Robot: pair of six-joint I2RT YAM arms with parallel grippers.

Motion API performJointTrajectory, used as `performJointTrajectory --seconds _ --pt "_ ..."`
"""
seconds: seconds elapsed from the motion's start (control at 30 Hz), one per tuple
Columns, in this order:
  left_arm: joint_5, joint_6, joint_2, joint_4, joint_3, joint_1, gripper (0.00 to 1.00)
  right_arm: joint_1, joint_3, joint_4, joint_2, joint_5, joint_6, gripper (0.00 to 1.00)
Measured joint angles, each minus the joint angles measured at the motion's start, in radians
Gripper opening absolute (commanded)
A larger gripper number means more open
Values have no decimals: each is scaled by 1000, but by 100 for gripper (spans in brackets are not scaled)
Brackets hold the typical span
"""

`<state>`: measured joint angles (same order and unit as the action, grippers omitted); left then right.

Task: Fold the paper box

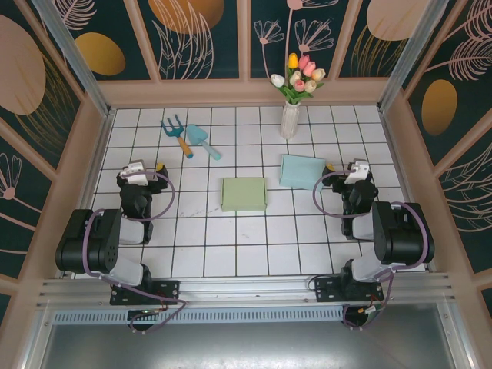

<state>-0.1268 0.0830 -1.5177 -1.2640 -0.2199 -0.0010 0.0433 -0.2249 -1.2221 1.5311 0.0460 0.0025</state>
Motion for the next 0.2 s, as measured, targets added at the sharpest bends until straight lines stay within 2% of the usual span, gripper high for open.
performJointTrajectory --seconds 0.2 --pt "8 0 -4 13 -21 0 99 0 0 0 0 0 0 99"
